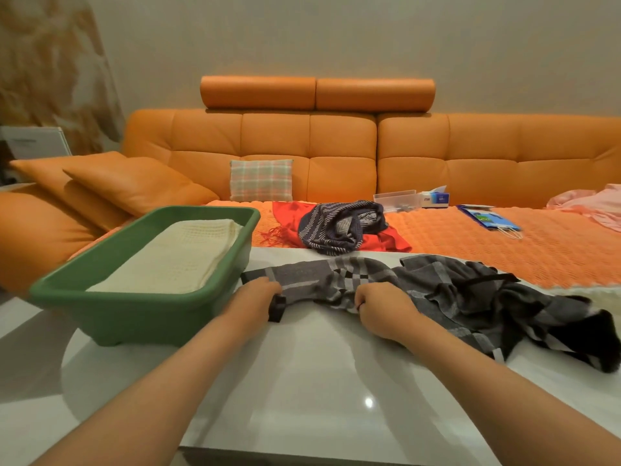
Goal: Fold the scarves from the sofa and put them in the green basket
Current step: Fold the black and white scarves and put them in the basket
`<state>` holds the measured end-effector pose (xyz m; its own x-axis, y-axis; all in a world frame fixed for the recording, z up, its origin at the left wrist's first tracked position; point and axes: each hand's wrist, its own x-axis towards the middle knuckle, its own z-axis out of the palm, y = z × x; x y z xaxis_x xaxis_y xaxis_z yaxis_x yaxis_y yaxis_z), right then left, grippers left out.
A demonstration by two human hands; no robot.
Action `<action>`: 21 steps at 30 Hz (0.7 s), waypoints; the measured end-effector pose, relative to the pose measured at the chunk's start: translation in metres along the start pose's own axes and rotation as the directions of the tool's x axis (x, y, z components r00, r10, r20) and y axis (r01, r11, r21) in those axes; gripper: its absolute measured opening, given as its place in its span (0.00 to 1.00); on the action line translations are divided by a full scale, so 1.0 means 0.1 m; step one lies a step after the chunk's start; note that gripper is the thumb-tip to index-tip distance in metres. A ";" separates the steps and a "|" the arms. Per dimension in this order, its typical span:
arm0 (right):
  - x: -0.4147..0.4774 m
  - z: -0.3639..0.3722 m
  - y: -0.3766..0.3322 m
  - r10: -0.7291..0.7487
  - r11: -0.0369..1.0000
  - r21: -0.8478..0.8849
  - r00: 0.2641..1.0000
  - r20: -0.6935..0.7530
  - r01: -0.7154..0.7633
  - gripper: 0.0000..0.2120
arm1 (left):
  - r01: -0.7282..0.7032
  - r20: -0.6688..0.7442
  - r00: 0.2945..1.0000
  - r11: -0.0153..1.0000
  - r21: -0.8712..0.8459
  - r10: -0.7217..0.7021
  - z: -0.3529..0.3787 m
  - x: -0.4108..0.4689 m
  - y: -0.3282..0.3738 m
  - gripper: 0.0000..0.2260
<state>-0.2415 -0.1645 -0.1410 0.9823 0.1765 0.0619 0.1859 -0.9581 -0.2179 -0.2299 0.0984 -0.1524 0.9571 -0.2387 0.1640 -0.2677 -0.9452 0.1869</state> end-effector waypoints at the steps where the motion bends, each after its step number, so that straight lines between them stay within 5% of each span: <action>1: 0.00 -0.04 0.05 0.055 0.996 0.075 0.998 -0.044 -0.052 0.10 | 0.013 -0.061 0.998 0.999 -0.039 -0.015 -0.04 0.01 0.03 0.16; 5: -0.05 -0.27 0.31 0.225 0.968 0.144 0.963 -0.148 -0.204 0.08 | 0.042 -0.258 0.963 0.986 -0.164 -0.084 -0.24 0.02 0.09 0.14; 8: -0.13 -0.31 0.39 0.218 0.970 -0.093 0.973 -0.078 -0.225 0.10 | 0.077 -0.051 0.996 0.996 -0.042 -0.079 -0.27 -0.03 0.11 0.16; 11: -0.18 -0.21 0.36 -0.047 0.959 -0.279 0.999 -0.014 0.042 0.09 | -0.038 0.159 0.987 0.999 0.034 0.032 -0.20 -0.11 0.14 0.19; 14: -0.23 -0.14 0.25 -0.248 0.962 -0.100 0.967 0.056 0.253 0.10 | -0.214 0.146 0.962 0.971 -0.107 0.229 -0.20 -0.20 0.27 0.09; 17: -0.26 -0.07 0.18 -0.300 0.945 -0.085 0.942 0.151 0.315 0.11 | -0.286 0.344 0.887 0.952 -0.110 0.306 -0.16 -0.35 0.37 0.16; 21: -0.27 -0.04 0.15 -0.277 0.947 -0.121 0.946 0.168 0.298 0.06 | -0.326 0.310 0.892 0.943 -0.061 0.328 -0.15 -0.39 0.33 0.03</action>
<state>-0.2652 -0.1843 -0.1423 0.8816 0.4699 -0.0444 0.4665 -0.8817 -0.0700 -0.2780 0.0802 -0.1387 0.8002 -0.5925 -0.0930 -0.5714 -0.8002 0.1819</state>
